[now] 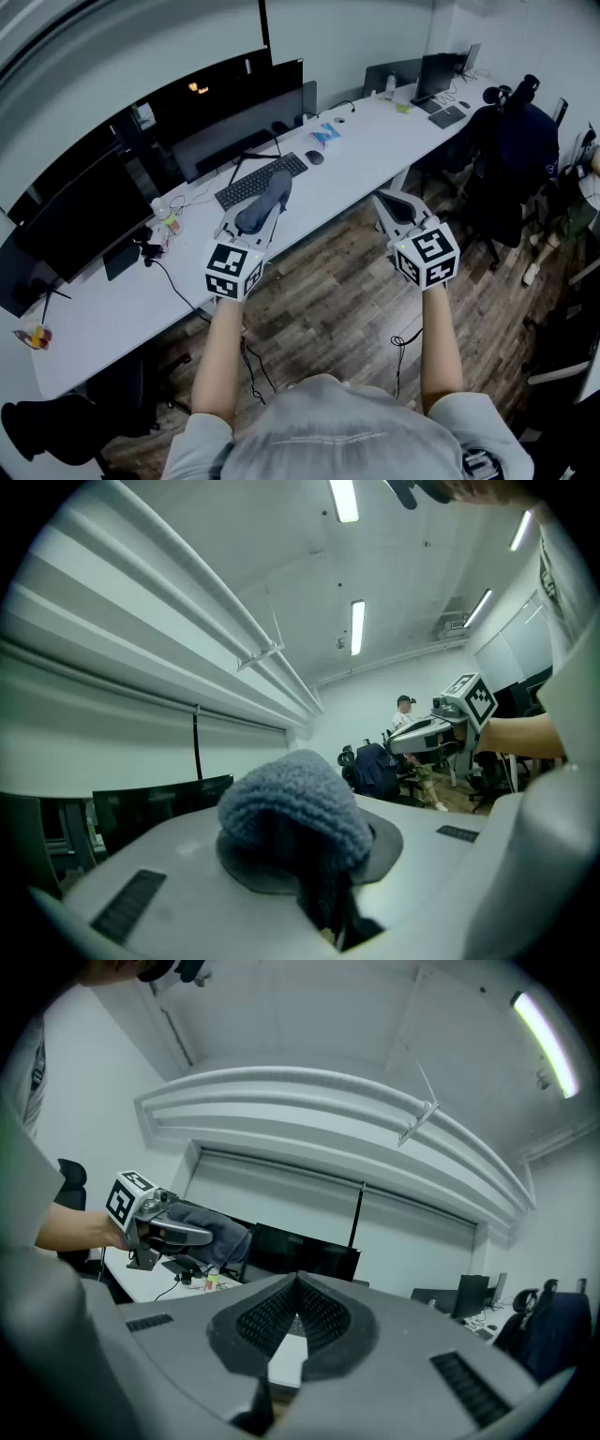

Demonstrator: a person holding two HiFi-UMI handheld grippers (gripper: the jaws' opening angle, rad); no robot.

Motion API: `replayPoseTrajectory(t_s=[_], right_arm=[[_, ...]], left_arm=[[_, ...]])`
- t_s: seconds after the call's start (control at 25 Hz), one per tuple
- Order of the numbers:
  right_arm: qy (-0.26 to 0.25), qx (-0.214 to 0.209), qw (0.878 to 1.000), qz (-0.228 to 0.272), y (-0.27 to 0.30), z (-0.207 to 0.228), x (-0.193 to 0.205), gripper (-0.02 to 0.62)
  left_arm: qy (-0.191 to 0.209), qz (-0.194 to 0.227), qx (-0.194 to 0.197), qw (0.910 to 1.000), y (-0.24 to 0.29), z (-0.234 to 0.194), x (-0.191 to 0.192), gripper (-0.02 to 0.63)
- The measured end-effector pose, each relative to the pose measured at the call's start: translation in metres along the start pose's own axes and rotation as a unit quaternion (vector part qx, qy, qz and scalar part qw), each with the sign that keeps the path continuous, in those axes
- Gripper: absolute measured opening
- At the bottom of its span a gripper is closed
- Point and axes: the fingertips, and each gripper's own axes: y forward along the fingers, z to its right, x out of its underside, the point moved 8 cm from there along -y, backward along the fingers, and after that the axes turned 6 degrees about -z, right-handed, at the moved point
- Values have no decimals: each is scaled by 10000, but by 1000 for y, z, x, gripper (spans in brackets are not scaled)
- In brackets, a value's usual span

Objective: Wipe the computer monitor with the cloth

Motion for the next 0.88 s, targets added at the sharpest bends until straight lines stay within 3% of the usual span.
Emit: replayPoseTrajectory(t_s=[0.4, 0.6, 0.72, 0.88], right_arm=[[221, -54, 9997, 49, -12, 15, 10, 2], [245, -68, 9997, 63, -25, 33, 19, 2], [445, -362, 9983, -125, -34, 44, 32, 2], [239, -437, 9985, -228, -37, 54, 43, 2]], left_arm=[[-50, -44, 125, 9999, 6, 15, 0, 55], [-78, -120, -74, 9999, 10, 27, -1, 55], [-170, -200, -182, 9995, 12, 39, 0, 55], [-229, -349, -389, 9984, 13, 48, 4, 55]])
